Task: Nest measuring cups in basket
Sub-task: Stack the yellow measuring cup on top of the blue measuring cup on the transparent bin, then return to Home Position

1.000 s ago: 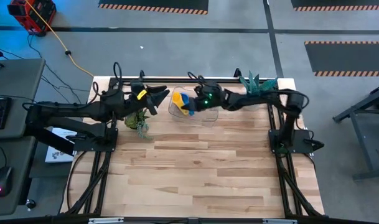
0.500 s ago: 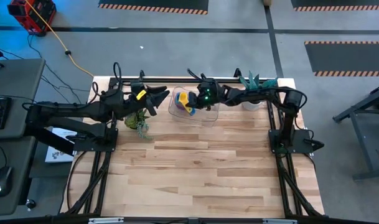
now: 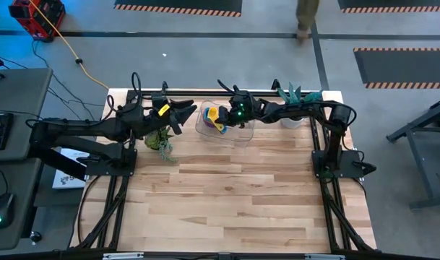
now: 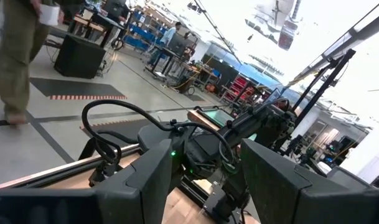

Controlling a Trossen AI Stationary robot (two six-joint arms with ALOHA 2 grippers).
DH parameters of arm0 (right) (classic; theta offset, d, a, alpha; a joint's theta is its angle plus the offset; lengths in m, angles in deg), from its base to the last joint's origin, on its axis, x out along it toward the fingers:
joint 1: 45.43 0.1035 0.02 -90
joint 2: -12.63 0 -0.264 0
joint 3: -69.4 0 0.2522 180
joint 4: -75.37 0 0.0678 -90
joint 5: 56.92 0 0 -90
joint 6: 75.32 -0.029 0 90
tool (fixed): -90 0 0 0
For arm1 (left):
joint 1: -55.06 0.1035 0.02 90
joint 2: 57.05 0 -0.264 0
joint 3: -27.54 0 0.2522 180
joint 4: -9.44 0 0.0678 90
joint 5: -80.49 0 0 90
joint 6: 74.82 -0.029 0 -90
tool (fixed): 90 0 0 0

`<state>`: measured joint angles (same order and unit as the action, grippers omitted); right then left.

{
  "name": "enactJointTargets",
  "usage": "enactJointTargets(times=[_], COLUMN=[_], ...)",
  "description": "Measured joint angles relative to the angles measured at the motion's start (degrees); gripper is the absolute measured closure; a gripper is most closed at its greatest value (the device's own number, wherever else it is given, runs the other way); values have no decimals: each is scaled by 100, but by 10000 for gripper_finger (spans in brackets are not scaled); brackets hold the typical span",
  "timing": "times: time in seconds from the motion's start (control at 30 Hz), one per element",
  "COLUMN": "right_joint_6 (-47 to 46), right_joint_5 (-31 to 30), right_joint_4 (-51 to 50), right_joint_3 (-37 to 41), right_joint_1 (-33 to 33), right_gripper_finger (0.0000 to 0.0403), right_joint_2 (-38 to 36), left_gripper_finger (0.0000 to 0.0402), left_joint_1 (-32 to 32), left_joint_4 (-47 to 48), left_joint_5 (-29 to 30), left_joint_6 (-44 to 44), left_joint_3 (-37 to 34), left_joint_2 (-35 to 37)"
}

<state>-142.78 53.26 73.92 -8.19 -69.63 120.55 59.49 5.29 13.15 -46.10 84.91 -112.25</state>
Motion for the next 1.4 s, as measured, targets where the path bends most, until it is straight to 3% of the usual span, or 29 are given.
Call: enactJointTargets(times=[0.23,0.37,0.6,0.93,1.2,1.4], right_joint_6=[241,423,830,2235,3864,4840], right_joint_5=[279,293,-12,-6,101,-496], right_joint_4=[-45,-613,-1348,-1312,-1984,-3238], right_joint_3=[0,4,4,4,7,7], right_joint_1=[-235,-400,-513,-420,-88,328], right_gripper_finger=[261,244,242,242,261,294], right_joint_2=[-7,-146,-575,-1186,-2390,-3384], left_gripper_finger=[220,220,220,220,220,220], left_joint_1=[0,0,7,7,9,9], left_joint_4=[2,4,4,7,11,56], left_joint_5=[0,0,0,2,2,2], left_joint_6=[11,13,8,-142,-700,-1281], left_joint_3=[0,0,0,0,0,0], left_joint_2=[0,0,0,0,0,0])
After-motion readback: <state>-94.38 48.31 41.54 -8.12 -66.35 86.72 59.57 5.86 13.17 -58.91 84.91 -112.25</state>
